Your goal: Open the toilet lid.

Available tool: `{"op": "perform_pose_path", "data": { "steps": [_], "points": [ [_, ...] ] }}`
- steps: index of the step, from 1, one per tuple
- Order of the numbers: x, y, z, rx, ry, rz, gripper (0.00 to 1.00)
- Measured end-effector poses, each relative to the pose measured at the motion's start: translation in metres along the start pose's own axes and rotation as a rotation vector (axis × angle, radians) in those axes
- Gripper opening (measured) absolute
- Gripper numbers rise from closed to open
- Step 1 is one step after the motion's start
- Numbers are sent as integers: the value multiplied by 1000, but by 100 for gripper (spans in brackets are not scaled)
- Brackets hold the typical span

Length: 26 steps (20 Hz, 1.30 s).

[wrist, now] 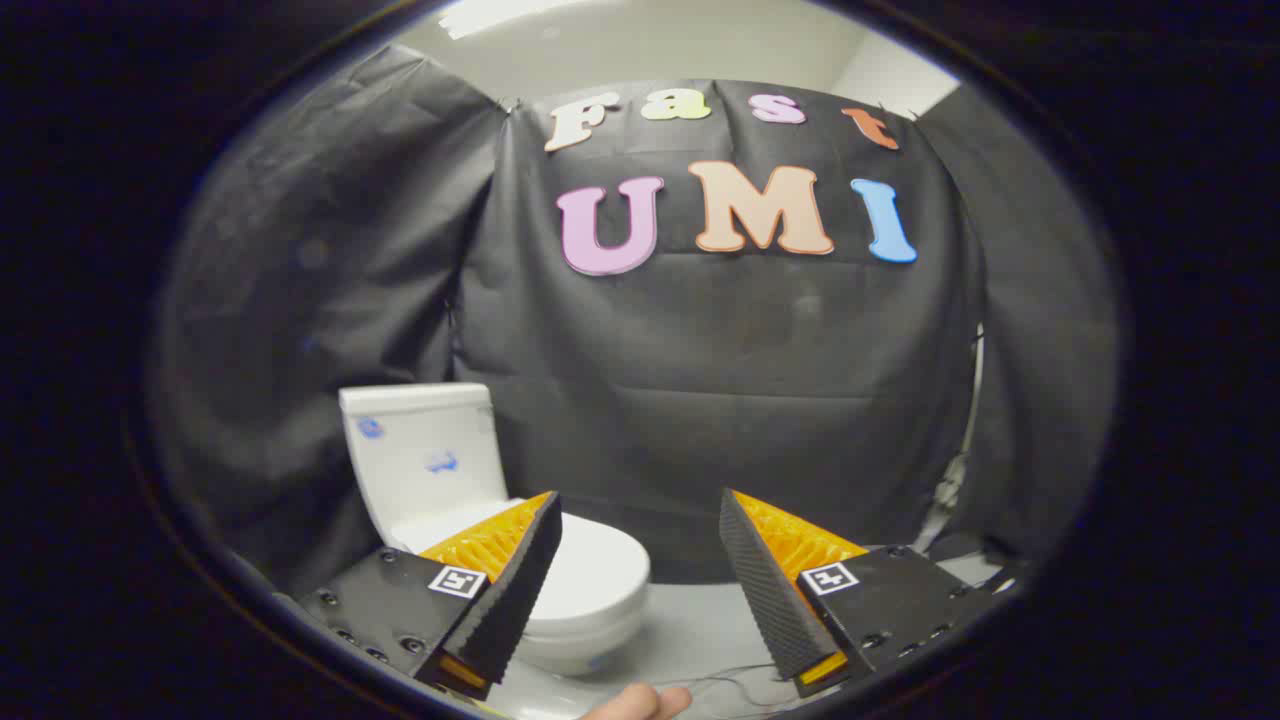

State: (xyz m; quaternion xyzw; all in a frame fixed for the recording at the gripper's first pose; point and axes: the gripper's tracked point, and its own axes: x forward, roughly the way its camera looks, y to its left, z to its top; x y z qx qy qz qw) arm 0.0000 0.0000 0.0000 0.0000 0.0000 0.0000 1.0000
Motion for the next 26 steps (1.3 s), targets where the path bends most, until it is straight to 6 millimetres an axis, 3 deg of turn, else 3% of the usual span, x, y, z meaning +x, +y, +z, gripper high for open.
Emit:
{"op": "perform_pose_path", "data": {
  "steps": [2,5,9,10,11,14,26],
  "points": [
    [-3,17,-28,6,10,-22,98],
    [-33,45,-69,-32,39,-40,99],
    [-58,99,-115,-21,116,-14,98],
    [-61,115,-119,-13,128,2,98],
    [-62,127,-120,-14,130,9,98],
    [-64,136,-119,-8,129,1,98],
    [-56,134,-79,7,23,-37,98]
  ]
}}
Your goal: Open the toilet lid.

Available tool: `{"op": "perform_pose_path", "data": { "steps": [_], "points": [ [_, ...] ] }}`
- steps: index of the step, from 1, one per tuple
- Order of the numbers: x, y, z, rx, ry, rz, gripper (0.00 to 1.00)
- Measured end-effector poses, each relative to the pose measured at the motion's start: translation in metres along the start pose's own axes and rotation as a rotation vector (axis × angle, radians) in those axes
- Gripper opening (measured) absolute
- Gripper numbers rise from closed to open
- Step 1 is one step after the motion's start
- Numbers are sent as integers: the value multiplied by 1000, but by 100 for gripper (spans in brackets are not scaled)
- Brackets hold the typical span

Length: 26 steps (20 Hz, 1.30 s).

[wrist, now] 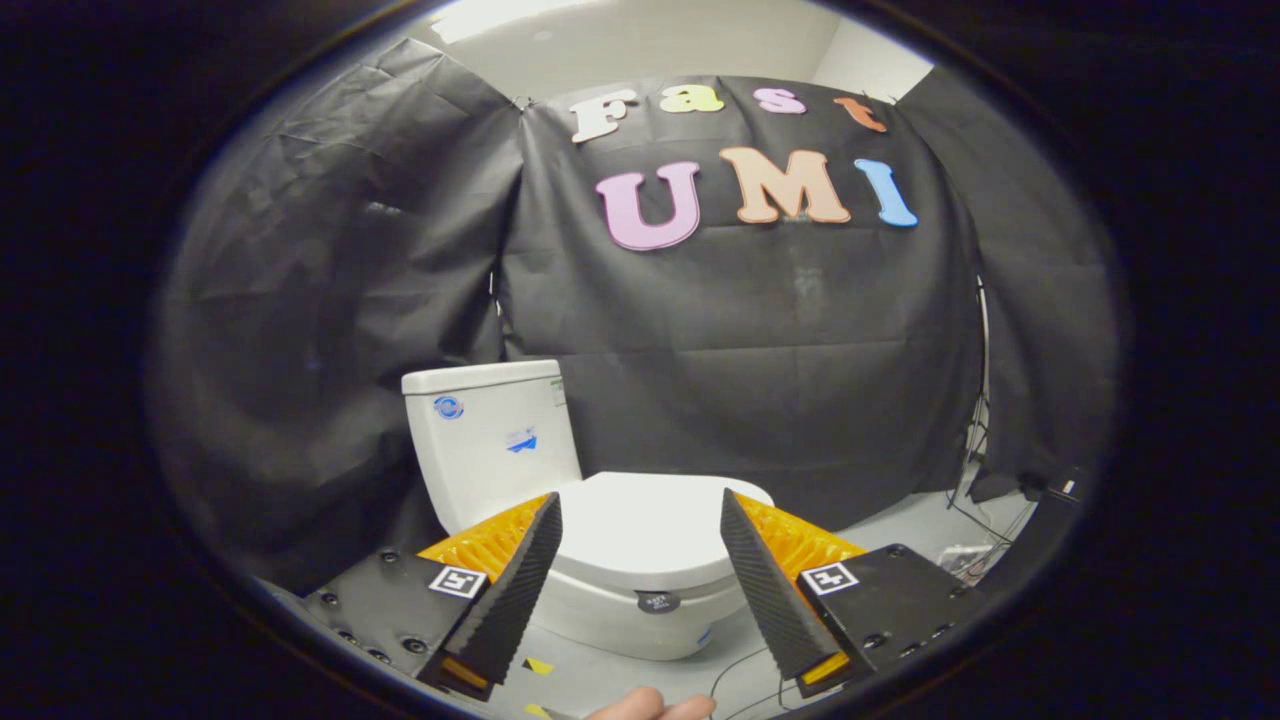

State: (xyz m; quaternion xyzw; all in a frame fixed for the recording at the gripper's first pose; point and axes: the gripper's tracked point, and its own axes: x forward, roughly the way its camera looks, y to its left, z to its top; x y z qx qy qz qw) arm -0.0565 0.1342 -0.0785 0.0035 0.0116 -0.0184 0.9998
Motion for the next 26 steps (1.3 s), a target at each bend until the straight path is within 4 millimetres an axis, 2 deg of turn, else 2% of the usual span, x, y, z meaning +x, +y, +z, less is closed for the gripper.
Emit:
{"op": "perform_pose_path", "data": {
  "steps": [5,10,17,19,22,25,26],
  "points": [
    [1,-5,5,6,-8,-20,98],
    [12,-5,-9,8,4,-36,98],
    [75,27,-42,220,16,6,98],
    [94,33,-60,325,31,0,98],
    [113,31,-97,454,90,-39,98],
    [120,25,-127,635,139,-67,97],
    [118,21,-132,692,128,-83,97]
  ]
}}
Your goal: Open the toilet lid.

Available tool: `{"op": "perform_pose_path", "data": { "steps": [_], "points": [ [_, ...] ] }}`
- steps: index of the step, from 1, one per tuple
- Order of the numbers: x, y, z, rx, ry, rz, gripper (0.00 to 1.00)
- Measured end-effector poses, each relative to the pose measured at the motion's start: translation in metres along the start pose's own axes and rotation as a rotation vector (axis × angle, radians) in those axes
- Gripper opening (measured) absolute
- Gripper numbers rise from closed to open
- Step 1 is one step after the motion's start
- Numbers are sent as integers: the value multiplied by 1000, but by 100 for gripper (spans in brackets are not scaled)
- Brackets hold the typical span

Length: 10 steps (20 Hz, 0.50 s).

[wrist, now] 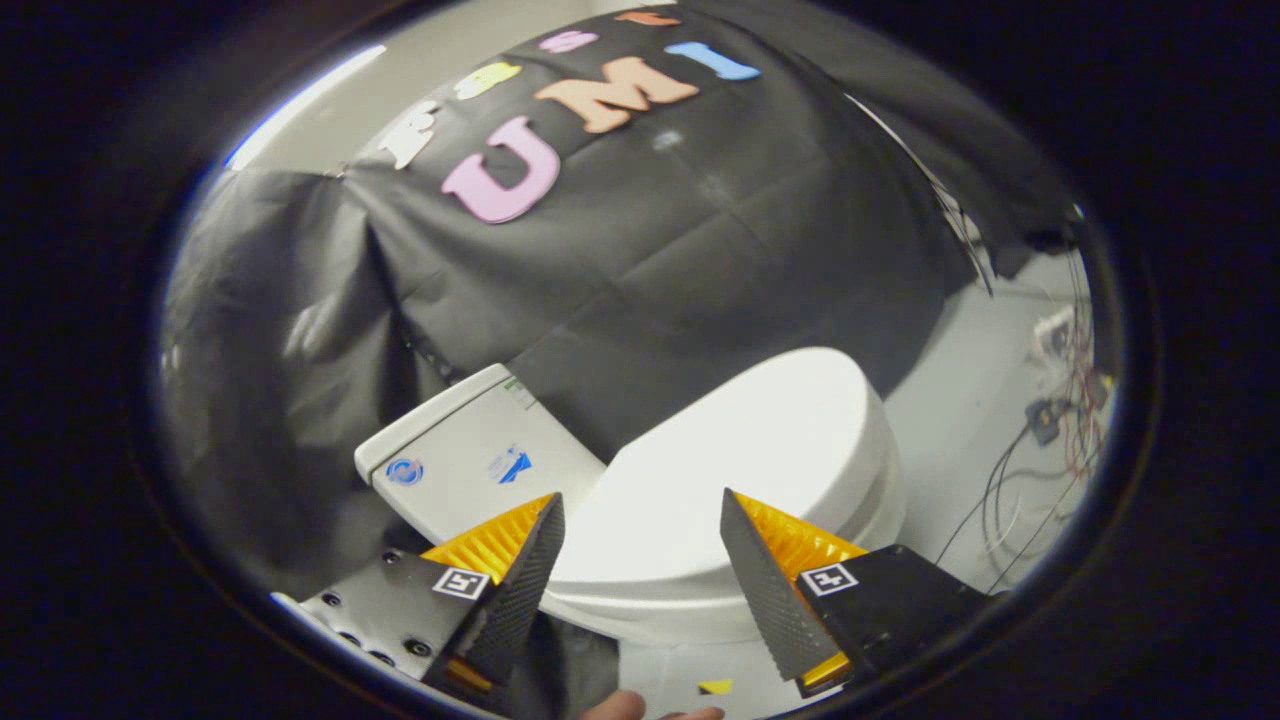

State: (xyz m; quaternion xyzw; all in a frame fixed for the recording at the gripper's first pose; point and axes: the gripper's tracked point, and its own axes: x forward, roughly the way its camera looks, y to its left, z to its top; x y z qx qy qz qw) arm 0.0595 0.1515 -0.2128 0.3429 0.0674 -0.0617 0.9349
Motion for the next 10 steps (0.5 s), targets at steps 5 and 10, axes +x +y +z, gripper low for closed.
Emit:
{"op": "perform_pose_path", "data": {
  "steps": [5,10],
  "points": [
    [-11,-44,4,204,-78,-61,96],
    [-26,-91,-16,451,-82,-126,77]
  ]
}}
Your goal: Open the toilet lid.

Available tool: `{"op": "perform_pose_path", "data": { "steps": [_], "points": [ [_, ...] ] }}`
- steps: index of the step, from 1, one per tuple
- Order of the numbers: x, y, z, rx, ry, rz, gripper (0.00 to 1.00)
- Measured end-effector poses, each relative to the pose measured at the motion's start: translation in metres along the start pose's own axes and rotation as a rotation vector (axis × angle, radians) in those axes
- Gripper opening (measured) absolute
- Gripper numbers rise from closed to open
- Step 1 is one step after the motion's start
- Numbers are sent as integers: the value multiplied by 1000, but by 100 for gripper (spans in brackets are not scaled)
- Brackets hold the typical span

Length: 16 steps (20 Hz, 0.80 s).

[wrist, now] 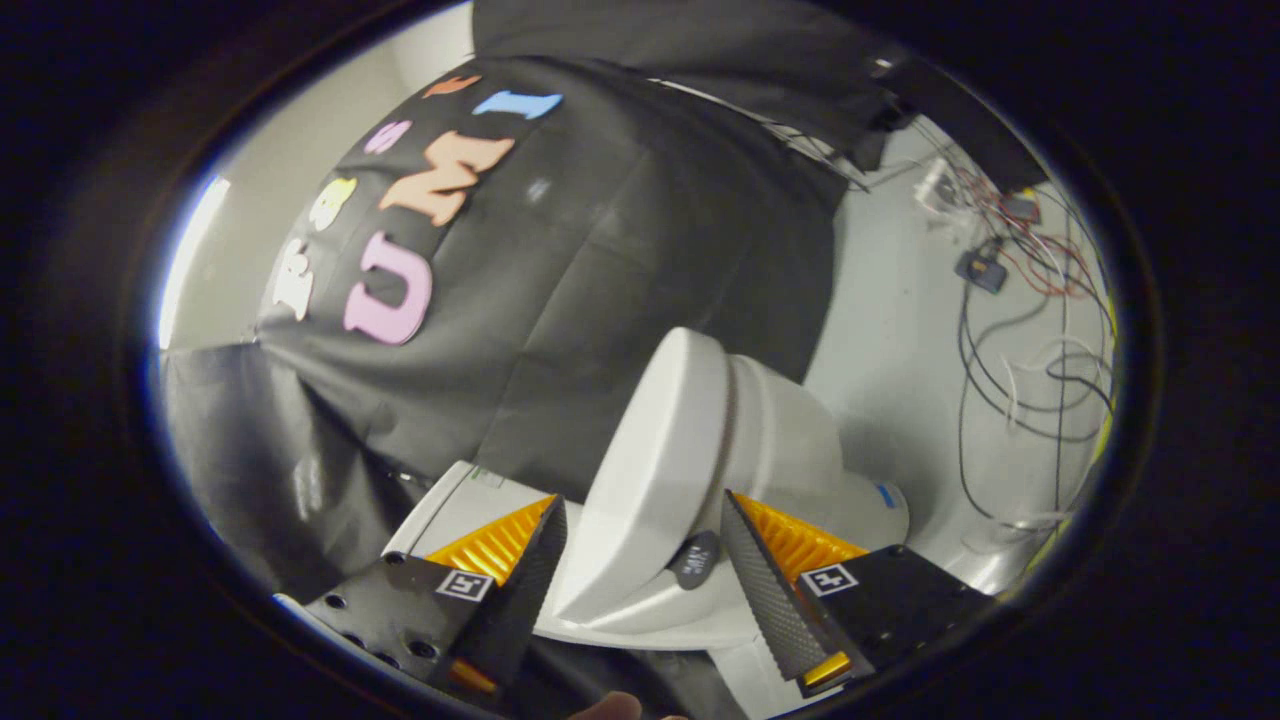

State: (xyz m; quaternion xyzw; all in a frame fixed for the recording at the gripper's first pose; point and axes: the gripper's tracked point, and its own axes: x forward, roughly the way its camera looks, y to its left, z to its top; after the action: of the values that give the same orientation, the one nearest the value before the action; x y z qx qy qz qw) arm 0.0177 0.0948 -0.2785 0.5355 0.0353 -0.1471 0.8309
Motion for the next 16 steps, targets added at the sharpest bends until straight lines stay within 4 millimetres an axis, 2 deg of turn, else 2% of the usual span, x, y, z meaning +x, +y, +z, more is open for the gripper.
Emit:
{"op": "perform_pose_path", "data": {
  "steps": [4,6,8,10,12,14,15,16],
  "points": [
    [11,-25,-46,112,145,-108,40],
    [13,-12,-42,181,150,-52,22],
    [19,-14,-42,273,155,-51,3],
    [17,-9,-48,300,172,-41,2],
    [21,-3,-61,234,197,-44,2],
    [20,-7,-56,206,188,-78,2],
    [34,-7,-55,217,182,-107,3],
    [37,-9,-58,202,177,-100,0]
  ]
}}
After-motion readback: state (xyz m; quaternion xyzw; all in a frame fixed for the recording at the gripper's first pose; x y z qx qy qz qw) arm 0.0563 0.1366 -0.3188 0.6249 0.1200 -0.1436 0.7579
